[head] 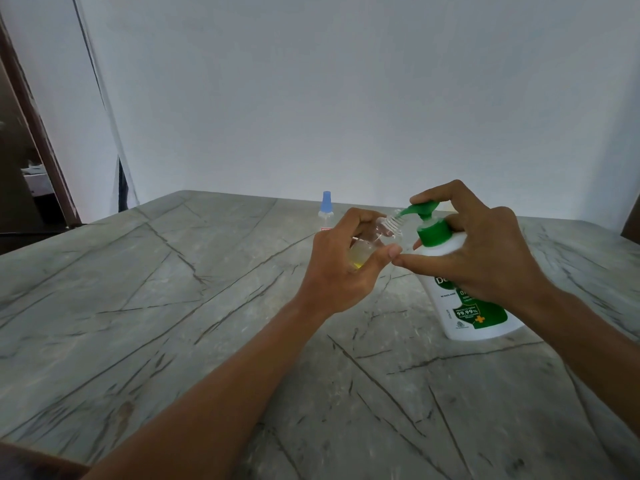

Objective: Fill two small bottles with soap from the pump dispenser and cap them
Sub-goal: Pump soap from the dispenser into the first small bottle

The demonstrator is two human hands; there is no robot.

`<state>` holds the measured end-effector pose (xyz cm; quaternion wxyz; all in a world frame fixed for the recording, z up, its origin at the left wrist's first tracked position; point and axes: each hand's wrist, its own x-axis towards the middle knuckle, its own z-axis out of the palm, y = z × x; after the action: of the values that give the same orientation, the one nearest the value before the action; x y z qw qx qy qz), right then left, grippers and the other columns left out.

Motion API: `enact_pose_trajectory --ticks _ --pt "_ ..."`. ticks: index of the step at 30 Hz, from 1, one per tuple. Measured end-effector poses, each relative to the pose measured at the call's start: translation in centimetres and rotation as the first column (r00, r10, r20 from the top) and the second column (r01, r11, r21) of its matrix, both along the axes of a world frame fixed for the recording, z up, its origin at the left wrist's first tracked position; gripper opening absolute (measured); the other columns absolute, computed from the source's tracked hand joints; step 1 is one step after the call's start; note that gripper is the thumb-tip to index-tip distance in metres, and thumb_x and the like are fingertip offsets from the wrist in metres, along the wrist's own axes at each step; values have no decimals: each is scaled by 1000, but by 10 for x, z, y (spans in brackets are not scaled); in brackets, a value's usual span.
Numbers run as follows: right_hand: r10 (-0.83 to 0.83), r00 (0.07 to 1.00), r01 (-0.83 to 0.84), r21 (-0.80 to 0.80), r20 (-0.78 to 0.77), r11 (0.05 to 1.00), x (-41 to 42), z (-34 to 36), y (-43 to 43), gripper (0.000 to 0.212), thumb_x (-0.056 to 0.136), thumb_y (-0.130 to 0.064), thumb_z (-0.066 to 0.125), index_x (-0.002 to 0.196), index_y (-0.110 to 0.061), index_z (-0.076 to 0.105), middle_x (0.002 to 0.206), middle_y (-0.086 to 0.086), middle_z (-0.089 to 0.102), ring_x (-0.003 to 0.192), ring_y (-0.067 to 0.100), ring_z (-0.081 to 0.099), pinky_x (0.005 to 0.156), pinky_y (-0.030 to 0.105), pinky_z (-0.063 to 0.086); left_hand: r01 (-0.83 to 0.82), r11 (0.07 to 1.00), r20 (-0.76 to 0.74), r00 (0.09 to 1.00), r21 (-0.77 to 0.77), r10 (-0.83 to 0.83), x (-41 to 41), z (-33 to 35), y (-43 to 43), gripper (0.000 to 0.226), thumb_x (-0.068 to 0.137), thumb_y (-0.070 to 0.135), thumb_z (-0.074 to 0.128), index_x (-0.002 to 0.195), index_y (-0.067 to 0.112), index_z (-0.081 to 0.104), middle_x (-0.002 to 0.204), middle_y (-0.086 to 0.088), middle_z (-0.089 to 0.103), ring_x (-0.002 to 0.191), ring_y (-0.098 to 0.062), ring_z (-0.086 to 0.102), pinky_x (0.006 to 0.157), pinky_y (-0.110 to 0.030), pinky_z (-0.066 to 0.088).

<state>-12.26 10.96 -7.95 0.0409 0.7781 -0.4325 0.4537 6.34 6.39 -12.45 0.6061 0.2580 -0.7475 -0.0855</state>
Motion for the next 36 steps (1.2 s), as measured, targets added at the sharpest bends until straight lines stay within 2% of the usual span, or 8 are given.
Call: enact_pose_trajectory --ticks 3,7,16,19,25,29,32,36 --pt "34 999 -34 17 -39 999 0 1 -1 70 57 -62 75 116 -49 39 85 -26 59 77 -5 64 62 4 47 11 1000 -6 1000 13 -11 0 1 1 35 85 19 75 112 4 60 103 8 70 89 -4 69 75 -15 54" --pt "44 997 -44 6 -58 999 0 1 0 74 58 -62 73 120 -47 37 87 -28 56 69 -5 62 64 -2 42 18 1000 -22 1000 7 -18 0 2 1 39 85 22 75 115 3 59 107 1 71 90 -8 70 77 -19 57" --pt "38 999 -38 11 12 999 0 3 3 63 54 -58 81 107 -49 48 80 -29 59 76 -9 63 62 11 52 26 1000 3 1000 15 -27 1 -2 -2 37 84 18 76 113 1 60 106 0 71 90 -8 69 77 -19 56" --pt "54 998 -54 9 -26 999 0 3 3 67 55 -59 78 113 -47 46 79 -32 57 78 -14 61 63 4 47 23 1000 -1 1000 17 -23 1 -3 -2 39 84 22 75 114 3 60 105 -2 72 89 -12 70 76 -30 59" --pt "58 996 -57 8 -67 998 0 3 3 72 58 -62 75 120 -51 39 81 -36 53 84 -17 57 66 -3 40 5 1000 -15 1000 18 -4 1 -1 -2 39 85 24 75 114 4 59 105 -1 72 90 -10 70 76 -29 59" --pt "32 999 -32 3 -40 999 0 3 3 68 57 -58 80 114 -53 42 80 -32 57 72 -5 64 65 5 46 8 1000 -11 1000 9 -8 1 -1 -1 38 85 22 75 113 2 60 105 0 72 90 -9 70 75 -27 58" --pt "-1 1000 1 2 -14 1000 -1 1 3 64 55 -58 81 108 -52 45 80 -25 60 72 0 64 68 23 53 13 1000 5 1000 10 -13 0 -2 -1 41 84 25 74 115 2 60 105 -3 72 92 -12 70 76 -29 58" --pt "32 999 -31 13 -40 999 -2 3 2 67 56 -58 80 113 -48 46 77 -31 59 76 -8 64 64 5 47 16 1000 -5 1000 26 -16 0 -2 -1 38 85 22 75 114 2 60 105 -2 72 91 -10 70 77 -24 57"
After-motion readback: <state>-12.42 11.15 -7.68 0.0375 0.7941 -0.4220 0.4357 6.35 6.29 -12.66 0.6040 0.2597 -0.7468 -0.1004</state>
